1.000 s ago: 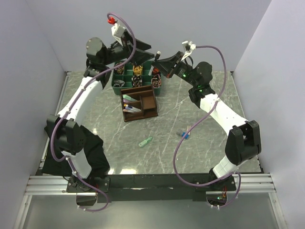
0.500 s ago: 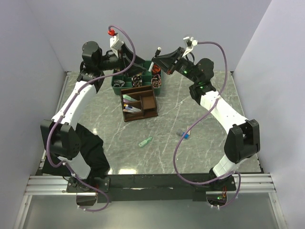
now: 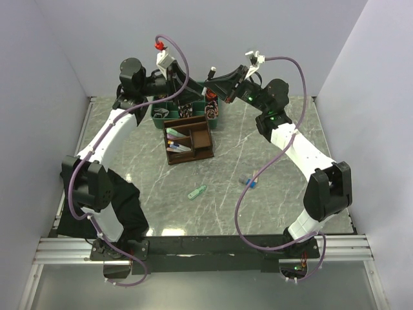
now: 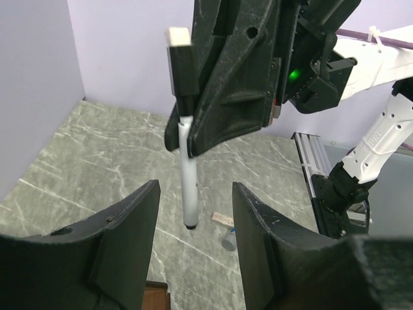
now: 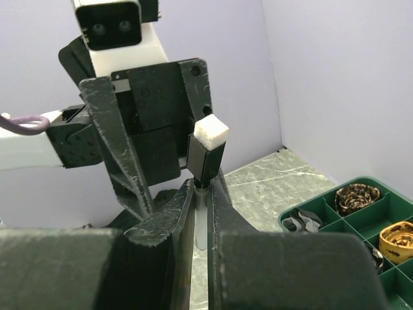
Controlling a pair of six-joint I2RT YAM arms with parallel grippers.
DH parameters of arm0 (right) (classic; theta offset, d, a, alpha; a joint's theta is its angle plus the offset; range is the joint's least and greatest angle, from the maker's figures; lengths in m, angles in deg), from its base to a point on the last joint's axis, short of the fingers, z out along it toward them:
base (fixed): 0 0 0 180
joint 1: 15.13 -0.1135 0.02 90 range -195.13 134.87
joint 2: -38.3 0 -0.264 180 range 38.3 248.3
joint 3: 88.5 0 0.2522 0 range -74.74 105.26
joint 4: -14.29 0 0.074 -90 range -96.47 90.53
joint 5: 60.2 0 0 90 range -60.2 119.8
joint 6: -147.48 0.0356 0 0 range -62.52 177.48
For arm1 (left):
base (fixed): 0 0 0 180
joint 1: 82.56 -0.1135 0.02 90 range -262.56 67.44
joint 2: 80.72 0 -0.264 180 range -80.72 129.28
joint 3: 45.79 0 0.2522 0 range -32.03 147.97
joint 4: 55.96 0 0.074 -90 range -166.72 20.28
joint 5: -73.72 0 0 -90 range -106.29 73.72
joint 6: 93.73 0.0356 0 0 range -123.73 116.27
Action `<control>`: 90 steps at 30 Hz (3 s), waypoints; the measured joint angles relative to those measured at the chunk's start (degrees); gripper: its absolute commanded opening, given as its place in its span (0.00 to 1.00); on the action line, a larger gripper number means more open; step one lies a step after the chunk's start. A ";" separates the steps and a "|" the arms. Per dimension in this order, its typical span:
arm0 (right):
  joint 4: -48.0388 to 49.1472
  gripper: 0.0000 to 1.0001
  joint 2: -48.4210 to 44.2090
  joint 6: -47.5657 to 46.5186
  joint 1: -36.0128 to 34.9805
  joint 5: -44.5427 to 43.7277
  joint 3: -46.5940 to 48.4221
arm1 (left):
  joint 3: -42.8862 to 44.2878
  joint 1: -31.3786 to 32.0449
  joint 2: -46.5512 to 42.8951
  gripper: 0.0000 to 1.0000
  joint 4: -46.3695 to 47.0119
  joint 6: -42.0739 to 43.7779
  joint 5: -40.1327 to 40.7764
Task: Sort the stationery into containers
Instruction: Close the pen cap on the pen.
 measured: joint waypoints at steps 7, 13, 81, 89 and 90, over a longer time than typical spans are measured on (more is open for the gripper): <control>-0.48 0.00 0.00 -1.16 -1.27 1.46 0.07 | 0.00 0.11 0.83 0.46 2.10 -1.99 -0.02; -0.72 0.00 0.00 -2.12 -1.75 2.14 0.11 | 0.00 0.26 1.60 0.31 3.43 -3.91 -0.87; -13.70 0.47 3.23 -2.38 -0.24 2.56 12.87 | -0.42 -0.02 1.03 0.01 6.95 -10.73 -1.60; -13.22 0.45 3.50 -1.66 -0.50 2.71 13.53 | -0.44 0.09 1.03 0.01 7.32 -10.73 -1.51; -13.14 0.48 3.50 -1.57 -0.55 2.69 13.77 | -0.44 0.09 1.03 0.01 7.30 -10.73 -1.55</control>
